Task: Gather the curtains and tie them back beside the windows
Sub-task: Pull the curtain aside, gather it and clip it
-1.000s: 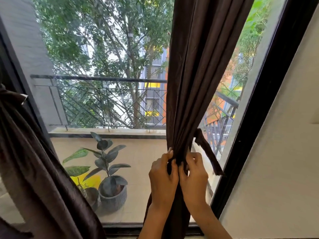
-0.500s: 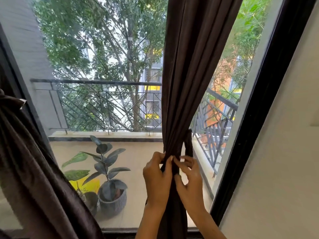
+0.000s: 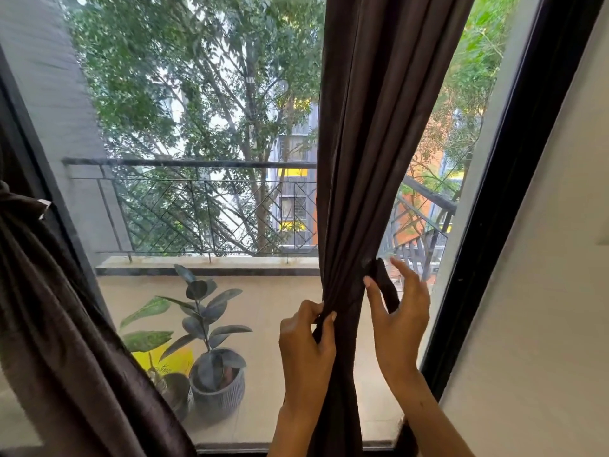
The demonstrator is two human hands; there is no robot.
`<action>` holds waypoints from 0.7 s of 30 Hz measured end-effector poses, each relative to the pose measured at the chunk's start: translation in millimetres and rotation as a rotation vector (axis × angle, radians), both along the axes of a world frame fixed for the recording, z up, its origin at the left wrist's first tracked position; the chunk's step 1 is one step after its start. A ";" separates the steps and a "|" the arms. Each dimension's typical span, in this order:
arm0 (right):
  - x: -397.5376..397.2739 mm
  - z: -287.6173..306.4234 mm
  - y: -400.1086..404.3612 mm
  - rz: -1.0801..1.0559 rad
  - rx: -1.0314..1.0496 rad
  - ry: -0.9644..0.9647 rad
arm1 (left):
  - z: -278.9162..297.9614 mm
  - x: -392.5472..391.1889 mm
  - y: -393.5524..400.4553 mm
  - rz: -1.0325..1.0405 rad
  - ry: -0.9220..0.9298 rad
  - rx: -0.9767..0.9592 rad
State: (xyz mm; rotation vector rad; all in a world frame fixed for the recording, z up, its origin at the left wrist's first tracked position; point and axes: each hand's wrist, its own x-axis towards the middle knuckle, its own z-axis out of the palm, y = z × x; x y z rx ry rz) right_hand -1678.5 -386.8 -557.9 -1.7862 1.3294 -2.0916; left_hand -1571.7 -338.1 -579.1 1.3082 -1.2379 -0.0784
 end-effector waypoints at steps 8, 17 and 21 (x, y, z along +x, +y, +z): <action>6.6 3.3 10.3 0.031 0.056 0.145 | -7.5 -5.2 -3.0 -0.011 -0.090 0.027; 19.1 16.7 26.7 0.135 0.213 0.209 | -12.0 -9.4 -4.5 -0.104 -0.100 0.054; 13.1 17.8 18.2 0.161 0.189 0.128 | -11.4 -17.6 -3.2 -0.123 -0.127 0.053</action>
